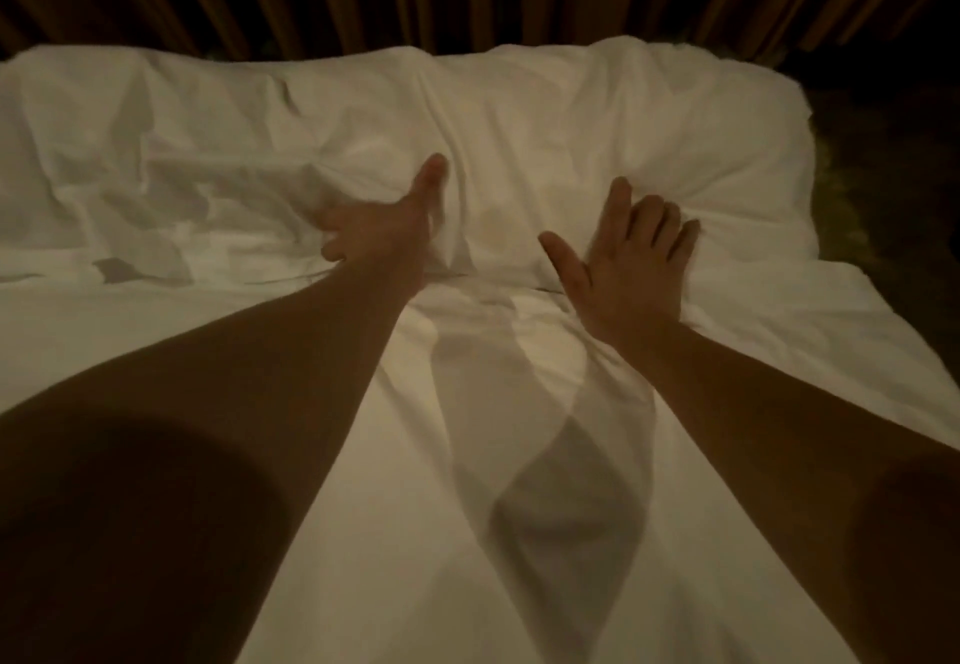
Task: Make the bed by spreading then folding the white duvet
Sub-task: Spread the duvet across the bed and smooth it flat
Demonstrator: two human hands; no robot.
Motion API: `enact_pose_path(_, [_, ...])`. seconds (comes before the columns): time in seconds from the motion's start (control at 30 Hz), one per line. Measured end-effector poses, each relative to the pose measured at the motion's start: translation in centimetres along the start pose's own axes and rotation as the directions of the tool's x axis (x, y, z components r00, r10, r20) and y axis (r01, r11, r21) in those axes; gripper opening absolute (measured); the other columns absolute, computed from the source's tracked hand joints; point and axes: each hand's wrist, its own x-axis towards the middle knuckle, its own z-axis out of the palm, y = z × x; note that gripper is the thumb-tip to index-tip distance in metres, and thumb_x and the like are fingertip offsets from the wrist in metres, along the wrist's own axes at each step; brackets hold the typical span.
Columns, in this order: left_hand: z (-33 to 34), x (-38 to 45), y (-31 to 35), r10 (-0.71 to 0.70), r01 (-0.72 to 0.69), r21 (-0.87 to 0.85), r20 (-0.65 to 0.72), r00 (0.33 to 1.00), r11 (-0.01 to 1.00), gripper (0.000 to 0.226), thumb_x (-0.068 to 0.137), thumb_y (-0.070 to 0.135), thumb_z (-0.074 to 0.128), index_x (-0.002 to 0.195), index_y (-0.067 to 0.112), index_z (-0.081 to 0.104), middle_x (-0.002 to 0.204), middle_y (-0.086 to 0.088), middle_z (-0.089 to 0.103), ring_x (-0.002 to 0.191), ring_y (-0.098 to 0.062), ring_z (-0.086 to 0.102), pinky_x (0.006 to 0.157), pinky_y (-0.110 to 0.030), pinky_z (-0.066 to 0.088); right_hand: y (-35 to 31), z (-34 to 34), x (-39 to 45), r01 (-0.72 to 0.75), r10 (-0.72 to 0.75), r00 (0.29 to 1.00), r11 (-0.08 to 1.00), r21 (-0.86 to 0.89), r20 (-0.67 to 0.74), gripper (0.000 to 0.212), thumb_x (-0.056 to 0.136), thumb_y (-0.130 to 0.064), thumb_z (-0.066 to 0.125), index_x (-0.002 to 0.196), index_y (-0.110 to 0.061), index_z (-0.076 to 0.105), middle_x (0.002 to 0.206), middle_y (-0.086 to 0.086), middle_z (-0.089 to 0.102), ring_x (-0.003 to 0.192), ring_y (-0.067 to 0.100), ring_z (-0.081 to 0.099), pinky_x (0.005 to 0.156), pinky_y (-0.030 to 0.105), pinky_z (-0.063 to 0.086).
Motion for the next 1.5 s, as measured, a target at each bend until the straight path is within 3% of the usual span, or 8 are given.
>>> enact_pose_path(0.2, [3.1,2.2,-1.6,0.094,-0.095,-0.068,-0.017,0.995,0.993,0.150,0.064,0.086,0.066,0.152,-0.010,-0.009,0.158,-0.019,0.029,0.143,-0.034,0.036,0.116,-0.036,0.031,-1.8,2.5,0.4,0.314,-0.319,0.943,0.947,-0.062,-0.098,0.097,0.091,-0.082,0.018,0.147,-0.004,0.036,0.125,0.023,0.051,0.114,0.042,0.049,0.109,0.059,0.032])
enact_pose_path(0.4, [3.1,3.2,-3.0,0.203,-0.213,-0.262,-0.066,0.977,0.941,0.091,0.073,0.053,0.085,0.142,0.008,0.046,0.134,-0.002,0.060,0.125,-0.020,0.056,0.089,-0.013,0.034,-2.2,3.0,0.9,0.305,-0.301,0.952,0.947,-0.103,0.054,0.088,0.090,-0.082,0.008,0.111,-0.011,0.054,0.101,0.014,0.065,0.092,0.036,0.060,0.083,0.046,0.046])
enact_pose_path(0.57, [1.0,0.8,-2.1,0.201,-0.227,-0.271,-0.123,0.972,0.935,0.080,0.068,0.053,0.088,0.129,0.008,0.060,0.116,0.002,0.067,0.107,-0.016,0.063,0.088,-0.017,0.046,-1.7,-0.8,1.8,0.378,-0.367,0.922,0.923,-0.077,0.127,0.079,0.085,-0.081,0.016,0.101,-0.014,0.054,0.086,0.010,0.067,0.080,0.034,0.067,0.064,0.036,0.034])
enact_pose_path(1.03, [-17.4,-16.0,8.8,0.249,-0.302,-0.566,-0.170,0.953,0.767,0.085,0.079,0.054,0.080,0.141,0.008,0.046,0.100,0.007,0.052,0.093,-0.010,0.051,0.080,-0.022,0.041,-4.9,-33.8,1.2,0.548,-0.585,0.809,0.785,-0.288,-0.057,0.080,0.083,-0.087,0.013,0.085,-0.016,0.047,0.065,0.002,0.043,0.058,0.021,0.044,0.064,0.039,0.039])
enact_pose_path(1.23, [-28.5,-27.6,7.5,0.229,-0.324,-0.766,-0.233,0.945,0.555,0.050,0.092,0.051,0.063,0.137,0.032,0.050,0.097,0.012,0.064,0.068,-0.007,0.057,0.046,-0.015,0.040,-5.4,-46.7,-7.2,0.640,-0.670,0.737,0.733,-0.229,-0.088,0.080,0.082,-0.088,0.019,0.087,-0.016,0.053,0.068,0.002,0.045,0.057,0.017,0.041,0.062,0.037,0.034])
enact_pose_path(1.33, [-31.3,-32.9,2.5,0.249,-0.307,-0.715,-0.189,0.950,0.628,0.028,0.090,0.044,0.074,0.103,0.028,0.055,0.116,0.010,0.069,0.065,0.003,0.062,0.061,-0.016,0.055,-4.8,-50.0,-13.8,0.675,-0.695,0.719,0.699,-0.235,-0.003,0.090,0.072,-0.091,0.012,0.093,-0.016,0.057,0.068,0.000,0.040,0.060,0.020,0.041,0.063,0.036,0.033])
enact_pose_path(1.43, [-31.7,-35.3,-7.1,0.216,-0.263,-0.729,-0.160,0.963,0.632,0.095,0.063,0.056,0.090,0.138,0.012,0.051,0.126,-0.002,0.067,0.105,-0.012,0.068,0.096,-0.037,0.056,-3.3,-47.9,-22.2,0.705,-0.679,0.709,0.677,-0.213,0.191,0.099,0.061,-0.091,0.003,0.109,-0.022,0.056,0.082,0.003,0.052,0.076,0.026,0.053,0.067,0.035,0.034])
enact_pose_path(1.5, [-30.4,-35.7,-14.6,0.196,-0.296,-0.595,-0.228,0.954,0.747,0.109,0.062,0.066,0.085,0.143,0.003,0.048,0.134,-0.011,0.063,0.123,-0.024,0.060,0.108,-0.042,0.047,-1.8,-42.6,-28.3,0.720,-0.664,0.682,0.683,-0.124,0.307,0.098,0.065,-0.089,0.005,0.119,-0.023,0.052,0.106,0.007,0.062,0.096,0.029,0.060,0.073,0.037,0.035])
